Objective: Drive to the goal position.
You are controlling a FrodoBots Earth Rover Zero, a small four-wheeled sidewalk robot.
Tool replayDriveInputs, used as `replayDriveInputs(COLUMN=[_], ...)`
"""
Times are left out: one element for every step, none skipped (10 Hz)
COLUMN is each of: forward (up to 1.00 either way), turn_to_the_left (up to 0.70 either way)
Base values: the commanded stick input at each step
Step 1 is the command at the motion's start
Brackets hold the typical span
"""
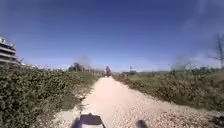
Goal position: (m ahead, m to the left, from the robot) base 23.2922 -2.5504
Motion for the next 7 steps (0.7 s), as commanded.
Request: replayDriveInputs(forward=[0.00,0.01,0.05,0.35,0.43,0.43,0.44], turn_to_the_left=[0.00,0.00,0.00,0.00,0.00,0.00,0.00])
